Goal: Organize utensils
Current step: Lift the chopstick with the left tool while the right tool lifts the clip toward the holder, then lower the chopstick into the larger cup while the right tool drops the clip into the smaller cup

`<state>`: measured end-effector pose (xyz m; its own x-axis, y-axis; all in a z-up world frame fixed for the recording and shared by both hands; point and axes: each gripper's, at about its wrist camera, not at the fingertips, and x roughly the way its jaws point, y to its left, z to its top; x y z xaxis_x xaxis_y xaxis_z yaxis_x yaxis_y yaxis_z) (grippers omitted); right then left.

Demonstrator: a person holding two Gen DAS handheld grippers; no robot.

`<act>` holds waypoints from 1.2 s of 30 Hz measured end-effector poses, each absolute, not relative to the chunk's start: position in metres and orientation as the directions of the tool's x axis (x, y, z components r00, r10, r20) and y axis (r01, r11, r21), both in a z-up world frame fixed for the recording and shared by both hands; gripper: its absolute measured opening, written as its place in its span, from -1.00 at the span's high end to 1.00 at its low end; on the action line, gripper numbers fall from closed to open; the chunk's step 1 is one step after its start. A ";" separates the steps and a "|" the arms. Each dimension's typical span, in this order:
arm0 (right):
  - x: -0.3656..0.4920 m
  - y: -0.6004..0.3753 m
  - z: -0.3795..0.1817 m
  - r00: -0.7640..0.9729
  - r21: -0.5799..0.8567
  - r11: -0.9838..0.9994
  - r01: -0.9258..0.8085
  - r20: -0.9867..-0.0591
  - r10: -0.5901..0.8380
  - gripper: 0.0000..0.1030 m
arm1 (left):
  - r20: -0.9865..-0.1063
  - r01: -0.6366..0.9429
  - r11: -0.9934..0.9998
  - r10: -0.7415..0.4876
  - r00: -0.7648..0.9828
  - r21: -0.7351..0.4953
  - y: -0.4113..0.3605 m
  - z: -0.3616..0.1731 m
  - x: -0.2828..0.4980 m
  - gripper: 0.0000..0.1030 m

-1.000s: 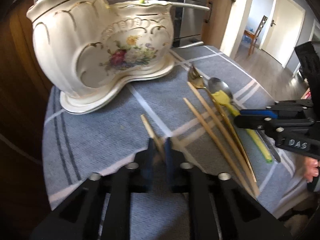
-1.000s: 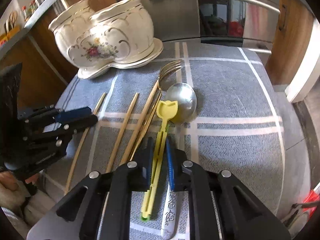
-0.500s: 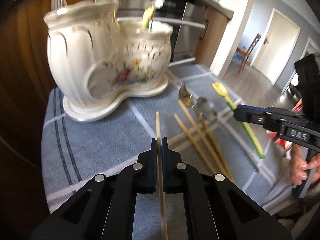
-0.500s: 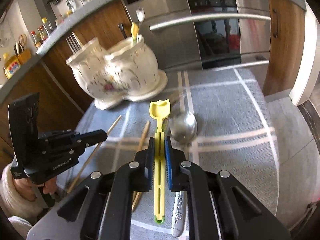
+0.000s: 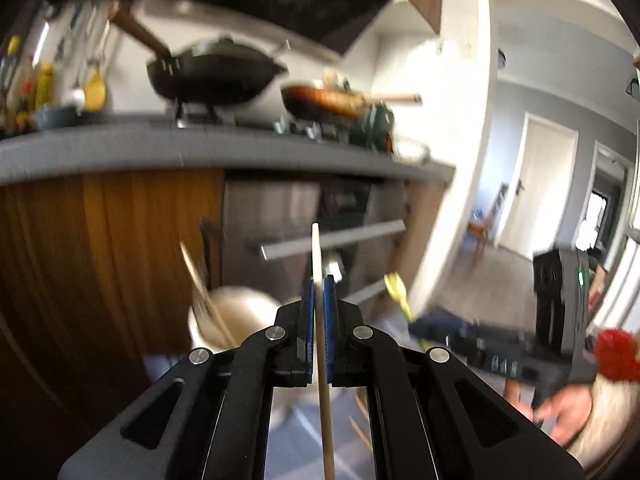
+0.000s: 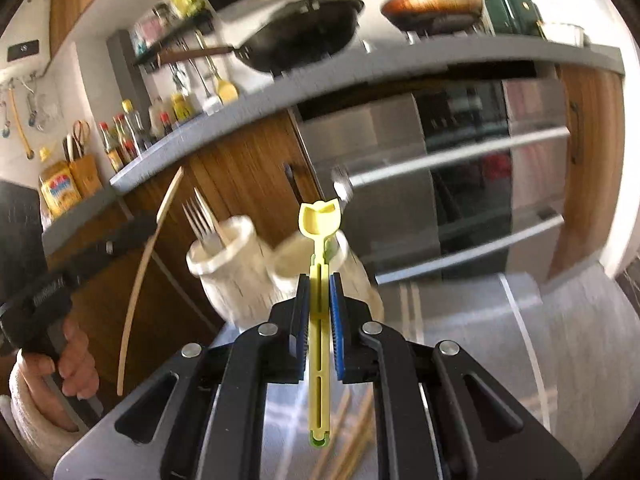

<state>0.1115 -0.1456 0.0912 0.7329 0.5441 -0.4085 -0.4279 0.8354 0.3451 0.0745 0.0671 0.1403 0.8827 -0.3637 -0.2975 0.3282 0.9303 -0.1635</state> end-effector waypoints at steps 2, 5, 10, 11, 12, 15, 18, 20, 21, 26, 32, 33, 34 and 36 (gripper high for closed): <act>0.123 -0.139 0.100 0.746 0.342 0.830 -0.441 -0.375 0.551 0.81 | -0.250 0.306 0.938 -0.338 0.907 -0.160 0.072 0.154 0.088 0.91; 0.135 -0.131 0.109 0.764 0.337 0.824 -0.455 -0.327 0.556 0.81 | -0.185 0.272 0.947 -0.302 0.935 -0.171 0.079 0.166 0.109 0.91; 0.160 -0.119 0.110 0.775 0.366 0.800 -0.475 -0.257 0.577 0.81 | -0.137 0.222 0.967 -0.239 0.961 -0.127 0.073 0.165 0.139 0.91; 0.166 -0.117 0.107 0.775 0.372 0.798 -0.473 -0.254 0.578 0.81 | -0.133 0.212 0.970 -0.227 0.965 -0.117 0.072 0.162 0.145 0.91; 0.172 -0.114 0.104 0.775 0.377 0.796 -0.474 -0.252 0.580 0.81 | -0.130 0.202 0.974 -0.215 0.968 -0.106 0.070 0.160 0.150 0.91; 0.184 -0.106 0.095 0.770 0.385 0.788 -0.480 -0.246 0.589 0.81 | -0.123 0.188 0.976 -0.201 0.972 -0.106 0.069 0.152 0.162 0.91; 0.190 -0.100 0.085 0.771 0.378 0.791 -0.482 -0.246 0.587 0.81 | -0.112 0.172 0.982 -0.180 0.977 -0.084 0.065 0.146 0.167 0.91; 0.191 -0.099 0.080 0.776 0.366 0.796 -0.483 -0.242 0.582 0.81 | -0.095 0.153 0.986 -0.159 0.983 -0.064 0.063 0.143 0.168 0.91; 0.191 -0.098 0.079 0.777 0.363 0.796 -0.484 -0.241 0.582 0.81 | -0.090 0.155 0.986 -0.160 0.983 -0.061 0.063 0.141 0.168 0.91; 0.195 -0.096 0.069 0.778 0.351 0.804 -0.480 -0.252 0.575 0.81 | -0.088 0.149 0.988 -0.151 0.985 -0.034 0.059 0.136 0.170 0.91; 0.188 -0.096 0.063 0.766 0.333 0.805 -0.491 -0.274 0.581 0.81 | -0.115 0.165 0.986 -0.167 0.979 -0.027 0.064 0.130 0.161 0.91; 0.186 -0.097 0.061 0.763 0.333 0.805 -0.491 -0.281 0.582 0.81 | -0.123 0.170 0.985 -0.173 0.977 -0.031 0.066 0.129 0.159 0.91; 0.186 -0.097 0.061 0.761 0.333 0.805 -0.490 -0.287 0.582 0.81 | -0.132 0.174 0.984 -0.177 0.975 -0.035 0.067 0.128 0.157 0.91; 0.183 -0.098 0.059 0.753 0.333 0.805 -0.491 -0.302 0.585 0.81 | -0.166 0.191 0.980 -0.197 0.966 -0.052 0.071 0.124 0.154 0.91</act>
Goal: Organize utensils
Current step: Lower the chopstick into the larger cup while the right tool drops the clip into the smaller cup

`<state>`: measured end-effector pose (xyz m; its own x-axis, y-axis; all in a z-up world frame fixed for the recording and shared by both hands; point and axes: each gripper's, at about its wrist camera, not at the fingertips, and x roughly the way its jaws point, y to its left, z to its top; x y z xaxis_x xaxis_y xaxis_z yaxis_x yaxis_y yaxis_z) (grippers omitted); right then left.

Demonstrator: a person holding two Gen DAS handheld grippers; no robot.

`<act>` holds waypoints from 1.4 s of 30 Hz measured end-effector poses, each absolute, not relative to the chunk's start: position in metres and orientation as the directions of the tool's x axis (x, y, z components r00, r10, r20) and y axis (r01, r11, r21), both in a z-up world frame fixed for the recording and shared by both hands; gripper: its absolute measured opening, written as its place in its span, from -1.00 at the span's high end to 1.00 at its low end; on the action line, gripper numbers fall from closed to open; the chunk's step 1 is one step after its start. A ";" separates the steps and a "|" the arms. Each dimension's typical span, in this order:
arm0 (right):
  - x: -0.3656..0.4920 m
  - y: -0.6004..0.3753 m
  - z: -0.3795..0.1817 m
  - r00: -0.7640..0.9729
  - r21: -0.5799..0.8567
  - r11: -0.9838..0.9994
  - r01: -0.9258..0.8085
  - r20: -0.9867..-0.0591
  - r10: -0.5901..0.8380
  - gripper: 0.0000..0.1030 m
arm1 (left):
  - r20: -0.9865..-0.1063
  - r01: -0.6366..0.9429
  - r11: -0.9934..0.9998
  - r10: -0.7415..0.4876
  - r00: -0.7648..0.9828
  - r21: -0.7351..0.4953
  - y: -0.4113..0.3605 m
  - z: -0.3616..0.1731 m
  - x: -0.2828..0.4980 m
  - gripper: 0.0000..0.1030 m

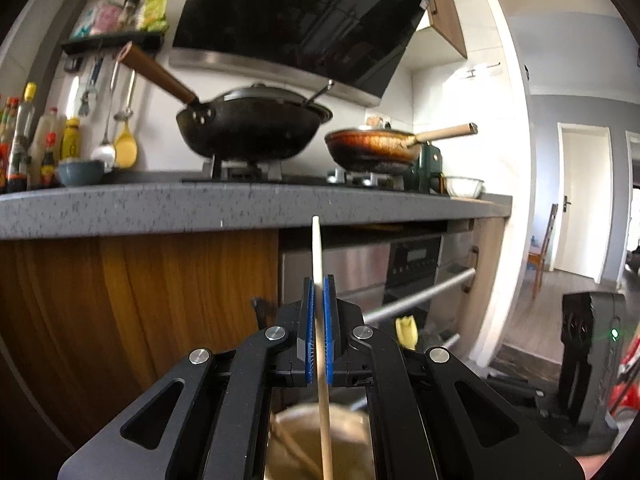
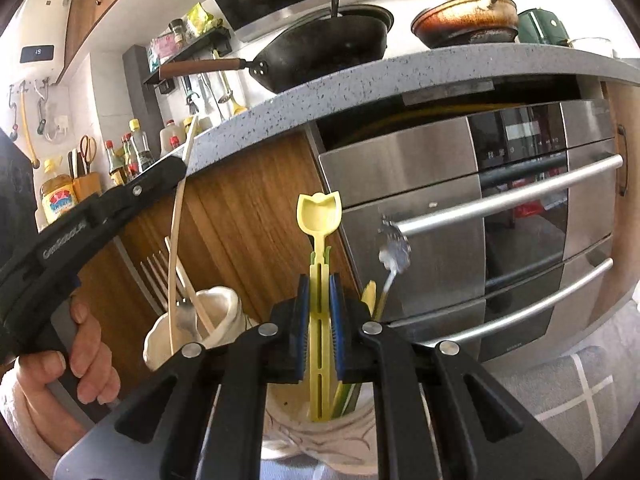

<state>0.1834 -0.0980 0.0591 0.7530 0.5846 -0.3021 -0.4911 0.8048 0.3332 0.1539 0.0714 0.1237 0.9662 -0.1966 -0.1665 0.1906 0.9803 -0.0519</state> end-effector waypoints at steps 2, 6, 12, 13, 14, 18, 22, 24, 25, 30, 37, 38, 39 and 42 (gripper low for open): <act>0.182 -0.098 0.059 0.746 0.328 0.807 -0.491 -0.320 0.584 0.81 | -0.214 0.214 0.974 -0.224 0.951 -0.067 0.074 0.118 0.151 0.91; 0.178 -0.097 0.055 0.730 0.319 0.813 -0.487 -0.361 0.580 0.81 | -0.293 0.257 0.961 -0.276 0.916 -0.102 0.073 0.108 0.145 0.91; 0.176 -0.094 0.045 0.713 0.315 0.822 -0.474 -0.411 0.569 0.81 | -0.374 0.270 0.957 -0.288 0.881 -0.103 0.065 0.095 0.146 0.99; 0.176 -0.093 0.044 0.713 0.311 0.824 -0.473 -0.415 0.565 0.81 | -0.383 0.267 0.958 -0.286 0.878 -0.102 0.065 0.093 0.147 0.99; 0.177 -0.093 0.043 0.712 0.308 0.826 -0.472 -0.419 0.563 0.81 | -0.389 0.268 0.957 -0.290 0.875 -0.110 0.065 0.092 0.147 0.99; 0.177 -0.091 0.041 0.707 0.294 0.829 -0.476 -0.433 0.559 0.81 | -0.399 0.266 0.958 -0.287 0.871 -0.109 0.065 0.088 0.148 0.99; 0.177 -0.088 0.041 0.709 0.279 0.833 -0.478 -0.437 0.553 0.81 | -0.399 0.271 0.956 -0.292 0.869 -0.110 0.065 0.088 0.148 0.99; 0.177 -0.086 0.042 0.711 0.264 0.837 -0.480 -0.441 0.547 0.81 | -0.399 0.274 0.956 -0.294 0.868 -0.109 0.065 0.089 0.147 0.99; 0.176 -0.086 0.042 0.710 0.263 0.835 -0.483 -0.440 0.550 0.80 | -0.399 0.278 0.954 -0.299 0.867 -0.111 0.065 0.089 0.147 0.99; 0.175 -0.087 0.045 0.706 0.272 0.833 -0.483 -0.441 0.554 0.52 | -0.408 0.283 0.952 -0.307 0.860 -0.121 0.065 0.092 0.147 0.99; 0.161 -0.103 0.064 0.718 0.273 0.844 -0.462 -0.444 0.536 0.29 | -0.415 0.286 0.954 -0.298 0.860 -0.092 0.064 0.105 0.131 0.89; 0.157 -0.107 0.067 0.723 0.266 0.847 -0.460 -0.442 0.531 0.28 | -0.421 0.284 0.955 -0.293 0.858 -0.087 0.064 0.106 0.127 0.80; 0.152 -0.110 0.071 0.729 0.258 0.852 -0.456 -0.441 0.524 0.23 | -0.423 0.279 0.957 -0.287 0.859 -0.083 0.064 0.107 0.123 0.63; 0.137 -0.128 0.079 0.747 0.235 0.872 -0.430 -0.450 0.489 -0.02 | -0.439 0.277 0.958 -0.279 0.854 -0.069 0.065 0.108 0.109 0.44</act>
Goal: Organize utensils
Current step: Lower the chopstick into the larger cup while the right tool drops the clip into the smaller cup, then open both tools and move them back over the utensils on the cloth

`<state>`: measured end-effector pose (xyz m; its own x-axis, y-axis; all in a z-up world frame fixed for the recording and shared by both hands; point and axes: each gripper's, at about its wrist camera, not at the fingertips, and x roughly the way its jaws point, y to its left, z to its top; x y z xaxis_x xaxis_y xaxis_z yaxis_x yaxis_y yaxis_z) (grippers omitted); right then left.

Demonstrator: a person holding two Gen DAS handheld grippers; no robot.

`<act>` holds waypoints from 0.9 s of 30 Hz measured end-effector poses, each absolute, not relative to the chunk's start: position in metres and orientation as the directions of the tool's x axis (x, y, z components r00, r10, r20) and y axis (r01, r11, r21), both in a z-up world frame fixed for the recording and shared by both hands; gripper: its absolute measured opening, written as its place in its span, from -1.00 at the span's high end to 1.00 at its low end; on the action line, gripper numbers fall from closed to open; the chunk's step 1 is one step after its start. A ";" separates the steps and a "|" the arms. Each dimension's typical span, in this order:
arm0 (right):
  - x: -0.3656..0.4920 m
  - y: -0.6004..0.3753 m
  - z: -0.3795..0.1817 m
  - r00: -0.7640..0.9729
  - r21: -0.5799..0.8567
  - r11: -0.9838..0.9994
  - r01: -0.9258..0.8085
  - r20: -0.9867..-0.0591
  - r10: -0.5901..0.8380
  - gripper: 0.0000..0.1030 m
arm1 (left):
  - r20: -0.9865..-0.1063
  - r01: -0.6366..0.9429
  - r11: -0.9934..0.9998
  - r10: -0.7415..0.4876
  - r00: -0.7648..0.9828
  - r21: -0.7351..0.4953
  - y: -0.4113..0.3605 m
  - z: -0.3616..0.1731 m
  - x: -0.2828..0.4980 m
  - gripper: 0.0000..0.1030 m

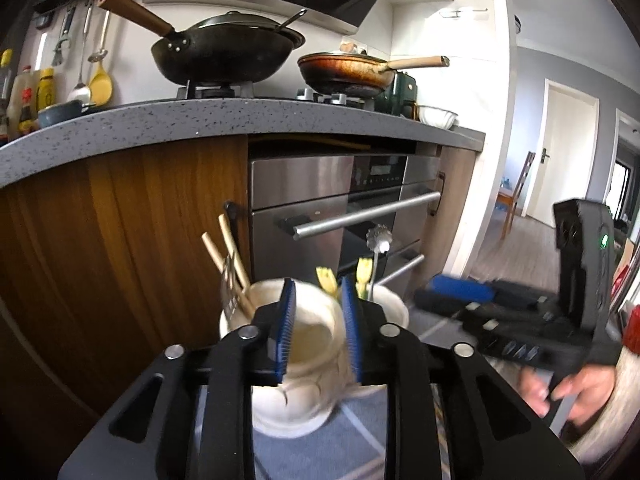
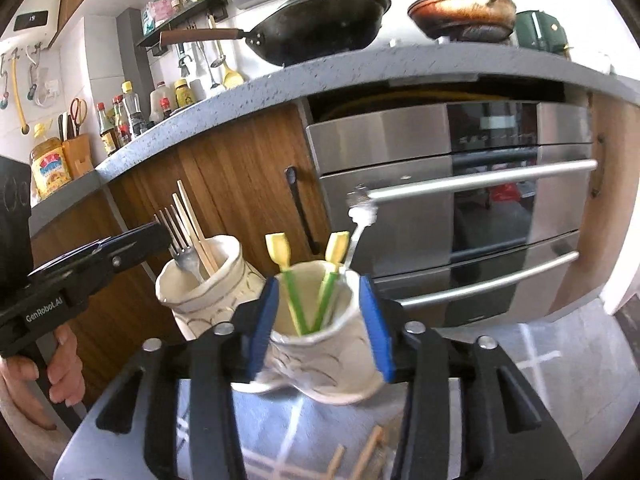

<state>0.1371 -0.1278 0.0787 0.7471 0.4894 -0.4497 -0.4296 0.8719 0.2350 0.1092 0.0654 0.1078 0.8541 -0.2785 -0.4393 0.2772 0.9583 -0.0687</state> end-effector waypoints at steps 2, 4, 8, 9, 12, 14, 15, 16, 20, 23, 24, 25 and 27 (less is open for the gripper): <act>0.129 -0.140 0.080 0.755 0.229 0.884 -0.408 -0.460 0.468 -0.09 | -0.451 0.277 0.959 -0.275 0.849 -0.063 0.066 0.106 0.101 0.30; 0.121 -0.155 0.076 0.756 0.227 0.899 -0.375 -0.487 0.438 -0.23 | -0.469 0.275 0.959 -0.271 0.840 -0.063 0.065 0.101 0.092 0.07; 0.113 -0.180 0.061 0.751 0.241 0.919 -0.313 -0.529 0.395 -0.29 | -0.504 0.275 0.959 -0.272 0.820 -0.070 0.059 0.089 0.081 -0.23; 0.112 -0.186 0.057 0.746 0.253 0.921 -0.297 -0.540 0.389 -0.29 | -0.510 0.268 0.961 -0.265 0.818 -0.070 0.056 0.085 0.078 -0.36; 0.113 -0.196 0.044 0.732 0.279 0.924 -0.260 -0.568 0.377 -0.29 | -0.527 0.266 0.961 -0.265 0.808 -0.076 0.044 0.073 0.072 -0.53; 0.114 -0.196 0.035 0.721 0.277 0.928 -0.249 -0.587 0.368 -0.29 | -0.553 0.266 0.960 -0.269 0.788 -0.089 0.035 0.063 0.070 -0.57; 0.115 -0.195 0.031 0.717 0.271 0.930 -0.248 -0.595 0.364 -0.29 | -0.571 0.275 0.957 -0.279 0.772 -0.095 0.030 0.057 0.070 -0.58; 0.115 -0.194 0.028 0.712 0.268 0.930 -0.250 -0.600 0.364 -0.29 | -0.592 0.285 0.953 -0.289 0.753 -0.102 0.024 0.048 0.069 -0.60; 0.119 -0.188 0.009 0.675 0.268 0.928 -0.260 -0.637 0.373 -0.25 | -0.662 0.317 0.942 -0.305 0.685 -0.107 0.004 0.020 0.070 -0.61; 0.123 -0.181 -0.001 0.644 0.272 0.923 -0.270 -0.662 0.384 -0.07 | -0.701 0.332 0.937 -0.307 0.644 -0.106 -0.006 0.004 0.074 -0.61; 0.126 -0.178 -0.005 0.629 0.277 0.920 -0.275 -0.672 0.391 0.03 | -0.712 0.334 0.936 -0.310 0.630 -0.112 -0.007 -0.001 0.076 -0.61; 0.128 -0.175 -0.008 0.614 0.282 0.918 -0.279 -0.682 0.396 0.15 | -0.716 0.334 0.935 -0.312 0.624 -0.116 -0.007 -0.003 0.077 -0.61; 0.131 -0.170 -0.011 0.593 0.290 0.915 -0.279 -0.698 0.402 0.29 | -0.731 0.333 0.934 -0.318 0.603 -0.132 -0.007 -0.011 0.080 -0.61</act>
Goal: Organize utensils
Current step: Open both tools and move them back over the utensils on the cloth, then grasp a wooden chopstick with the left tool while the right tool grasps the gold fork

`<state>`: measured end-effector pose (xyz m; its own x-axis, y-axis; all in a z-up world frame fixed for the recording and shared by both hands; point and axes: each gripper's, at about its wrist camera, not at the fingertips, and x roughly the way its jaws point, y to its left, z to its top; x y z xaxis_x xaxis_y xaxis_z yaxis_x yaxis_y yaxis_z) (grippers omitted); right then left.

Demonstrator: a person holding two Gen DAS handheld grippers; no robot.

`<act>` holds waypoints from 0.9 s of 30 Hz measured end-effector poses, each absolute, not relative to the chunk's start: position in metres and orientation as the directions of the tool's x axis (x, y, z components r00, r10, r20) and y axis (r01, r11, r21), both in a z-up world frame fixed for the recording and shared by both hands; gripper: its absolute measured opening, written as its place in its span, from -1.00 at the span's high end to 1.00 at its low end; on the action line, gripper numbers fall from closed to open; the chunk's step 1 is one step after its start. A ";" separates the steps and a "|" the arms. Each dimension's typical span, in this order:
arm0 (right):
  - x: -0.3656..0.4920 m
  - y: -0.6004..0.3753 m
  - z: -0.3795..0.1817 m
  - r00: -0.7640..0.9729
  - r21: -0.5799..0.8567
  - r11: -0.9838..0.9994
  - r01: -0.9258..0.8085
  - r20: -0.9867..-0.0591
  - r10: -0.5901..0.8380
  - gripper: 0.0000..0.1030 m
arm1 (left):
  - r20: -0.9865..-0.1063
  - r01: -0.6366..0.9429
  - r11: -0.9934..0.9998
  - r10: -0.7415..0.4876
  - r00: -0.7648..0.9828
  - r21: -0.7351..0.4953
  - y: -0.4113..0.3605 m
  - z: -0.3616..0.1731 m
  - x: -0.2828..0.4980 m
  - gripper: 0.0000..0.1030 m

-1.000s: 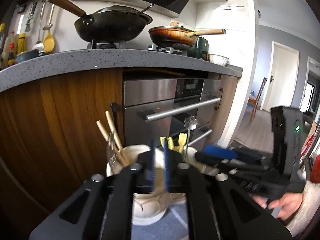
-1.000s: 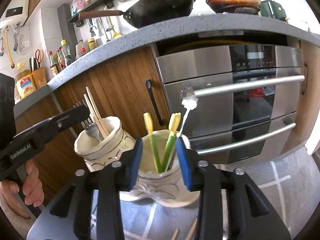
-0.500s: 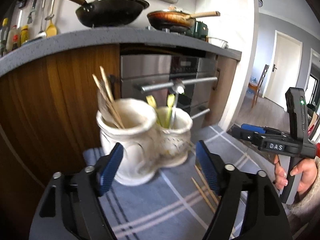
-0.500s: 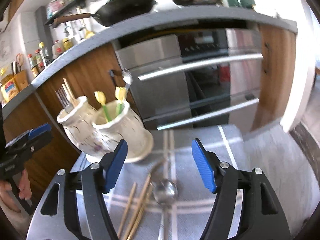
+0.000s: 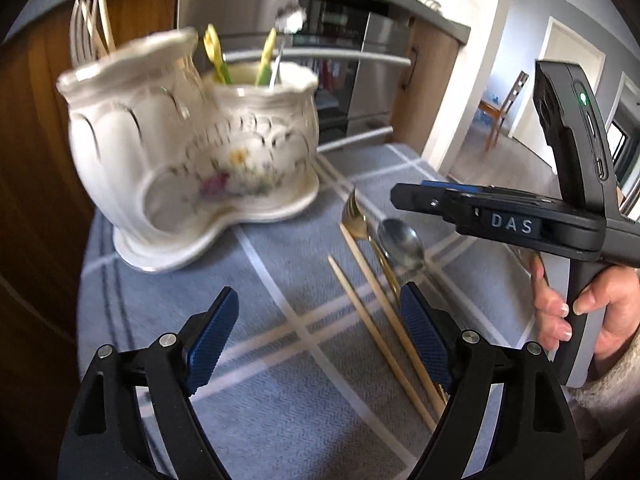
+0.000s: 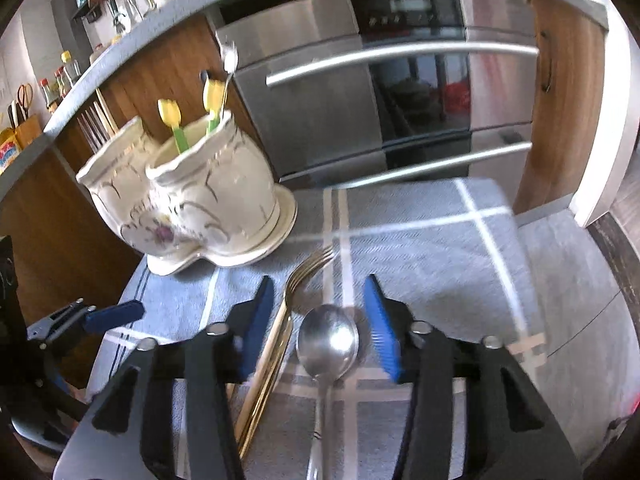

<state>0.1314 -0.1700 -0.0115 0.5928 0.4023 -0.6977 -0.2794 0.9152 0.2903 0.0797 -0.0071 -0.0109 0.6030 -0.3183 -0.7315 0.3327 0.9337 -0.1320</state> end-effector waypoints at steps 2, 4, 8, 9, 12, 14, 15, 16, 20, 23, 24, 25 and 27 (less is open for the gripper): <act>0.135 -0.164 -0.014 0.574 0.298 0.911 -0.286 -0.707 0.412 0.37 | -0.743 0.334 0.932 -0.321 0.587 -0.138 -0.008 -0.017 0.083 -0.61; 0.140 -0.157 -0.016 0.563 0.296 0.910 -0.291 -0.716 0.413 0.40 | -0.751 0.345 0.928 -0.324 0.575 -0.137 -0.009 -0.021 0.084 -0.61; 0.155 -0.146 -0.023 0.529 0.306 0.909 -0.283 -0.741 0.413 0.41 | -0.758 0.360 0.925 -0.322 0.568 -0.123 -0.013 -0.025 0.083 -0.61; 0.158 -0.142 -0.026 0.522 0.304 0.910 -0.282 -0.747 0.412 0.45 | -0.757 0.361 0.925 -0.322 0.569 -0.122 -0.013 -0.026 0.083 -0.61; 0.165 -0.135 -0.033 0.509 0.296 0.915 -0.274 -0.763 0.399 0.53 | -0.755 0.366 0.923 -0.324 0.569 -0.120 -0.012 -0.027 0.082 -0.61; 0.167 -0.135 -0.037 0.501 0.301 0.916 -0.266 -0.769 0.398 0.59 | -0.758 0.369 0.922 -0.325 0.566 -0.119 -0.012 -0.028 0.082 -0.61; 0.169 -0.137 -0.038 0.499 0.309 0.915 -0.261 -0.768 0.401 0.62 | -0.759 0.370 0.921 -0.324 0.564 -0.118 -0.012 -0.029 0.083 -0.59; 0.170 -0.139 -0.040 0.497 0.317 0.914 -0.254 -0.768 0.405 0.74 | -0.761 0.372 0.921 -0.324 0.563 -0.117 -0.013 -0.030 0.083 -0.56; 0.170 -0.146 -0.040 0.511 0.344 0.909 -0.236 -0.752 0.417 0.84 | -0.767 0.383 0.917 -0.327 0.552 -0.116 -0.016 -0.034 0.082 -0.40; 0.168 -0.156 -0.037 0.519 0.392 0.894 -0.219 -0.729 0.447 0.85 | -0.775 0.401 0.909 -0.336 0.535 -0.118 -0.020 -0.038 0.081 -0.18; 0.167 -0.159 -0.035 0.521 0.404 0.889 -0.217 -0.722 0.455 0.86 | -0.778 0.408 0.905 -0.342 0.526 -0.123 -0.021 -0.038 0.081 -0.08; 0.166 -0.161 -0.032 0.527 0.412 0.885 -0.218 -0.713 0.462 0.87 | -0.782 0.414 0.901 -0.350 0.516 -0.130 -0.023 -0.039 0.080 0.00; 0.163 -0.167 -0.025 0.541 0.419 0.881 -0.220 -0.700 0.467 0.89 | -0.787 0.424 0.895 -0.359 0.502 -0.138 -0.026 -0.040 0.079 0.09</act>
